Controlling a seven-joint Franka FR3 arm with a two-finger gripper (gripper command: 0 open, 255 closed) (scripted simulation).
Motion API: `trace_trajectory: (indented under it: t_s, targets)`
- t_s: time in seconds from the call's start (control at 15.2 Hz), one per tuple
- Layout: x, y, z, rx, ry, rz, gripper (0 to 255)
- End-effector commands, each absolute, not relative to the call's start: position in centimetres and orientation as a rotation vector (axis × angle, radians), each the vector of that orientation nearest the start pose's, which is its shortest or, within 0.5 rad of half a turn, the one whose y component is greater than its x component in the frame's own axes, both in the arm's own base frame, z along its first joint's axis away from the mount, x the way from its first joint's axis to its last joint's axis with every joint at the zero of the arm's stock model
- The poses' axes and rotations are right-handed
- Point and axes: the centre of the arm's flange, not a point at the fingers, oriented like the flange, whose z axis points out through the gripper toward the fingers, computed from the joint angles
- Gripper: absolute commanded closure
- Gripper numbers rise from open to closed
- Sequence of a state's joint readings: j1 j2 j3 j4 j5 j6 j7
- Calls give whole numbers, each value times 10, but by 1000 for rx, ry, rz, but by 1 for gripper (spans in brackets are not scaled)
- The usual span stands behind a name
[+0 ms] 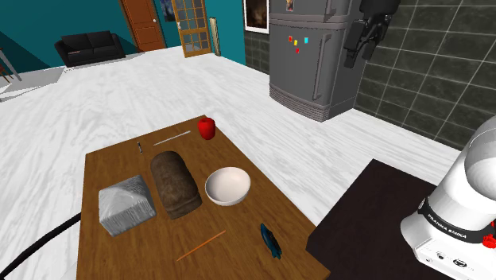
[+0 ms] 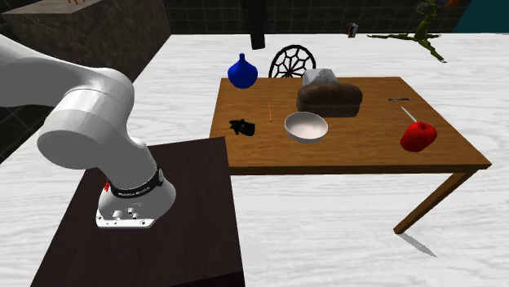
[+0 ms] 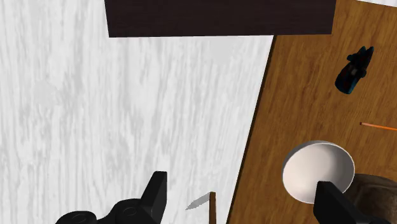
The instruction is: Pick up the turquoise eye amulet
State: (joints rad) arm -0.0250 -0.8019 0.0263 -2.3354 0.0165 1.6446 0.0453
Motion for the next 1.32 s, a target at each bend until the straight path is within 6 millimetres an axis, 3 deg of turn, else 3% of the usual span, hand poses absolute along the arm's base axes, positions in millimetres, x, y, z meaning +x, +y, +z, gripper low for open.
trace_trajectory:
  t_s: [0.0, 1.25]
  targets:
    - [310, 5, 612, -3136, 80, -174, 0]
    - [313, 150, 410, -3113, 215, -98, 0]
